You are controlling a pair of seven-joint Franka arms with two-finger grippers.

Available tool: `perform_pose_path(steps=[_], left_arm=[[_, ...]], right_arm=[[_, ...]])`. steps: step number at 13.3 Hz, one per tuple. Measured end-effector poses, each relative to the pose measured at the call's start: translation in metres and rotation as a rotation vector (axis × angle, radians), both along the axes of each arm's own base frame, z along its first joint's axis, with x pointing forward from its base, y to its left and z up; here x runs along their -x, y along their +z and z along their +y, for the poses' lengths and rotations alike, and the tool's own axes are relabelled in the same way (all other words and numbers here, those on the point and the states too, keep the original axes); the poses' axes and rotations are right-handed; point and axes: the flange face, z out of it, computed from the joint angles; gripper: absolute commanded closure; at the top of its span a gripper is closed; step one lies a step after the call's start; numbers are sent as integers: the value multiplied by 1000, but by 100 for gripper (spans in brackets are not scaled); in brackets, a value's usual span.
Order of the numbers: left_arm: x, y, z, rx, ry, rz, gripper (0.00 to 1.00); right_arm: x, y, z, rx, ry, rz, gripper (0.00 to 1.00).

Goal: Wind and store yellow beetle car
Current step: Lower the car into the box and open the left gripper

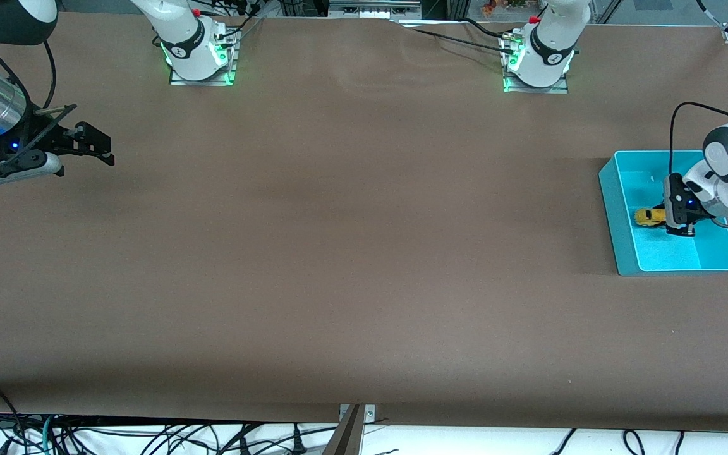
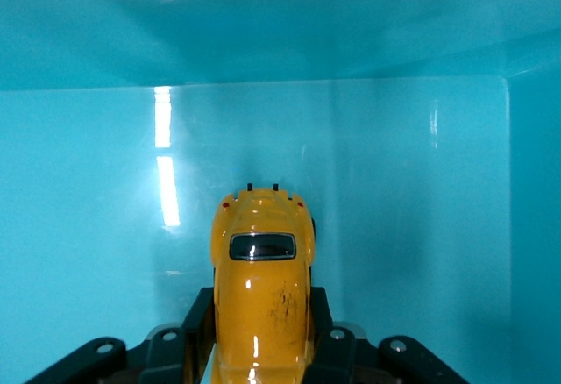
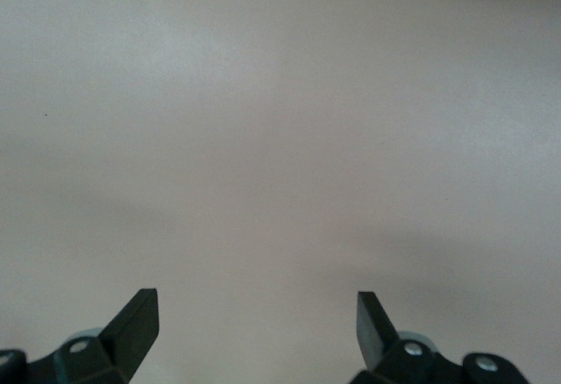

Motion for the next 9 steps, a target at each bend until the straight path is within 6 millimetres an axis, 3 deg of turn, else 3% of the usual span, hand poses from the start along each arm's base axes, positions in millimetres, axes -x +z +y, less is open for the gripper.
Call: perform_pose_path(steps=[2,5,7,9], left_arm=[[3,-12,3,3,7,-1,96],[3,-12,6,0,13,-9,49],[4,-11,10,-2,20,-14,0],[2,-4,14,-5,24,-18,0]], right_arm=[[0,0,0,0,0,-1,0],[0,2,0,0,0,-5,0],[-1,2,0,0,0,-5,0],[-1,3,0,0,0,-5,0]])
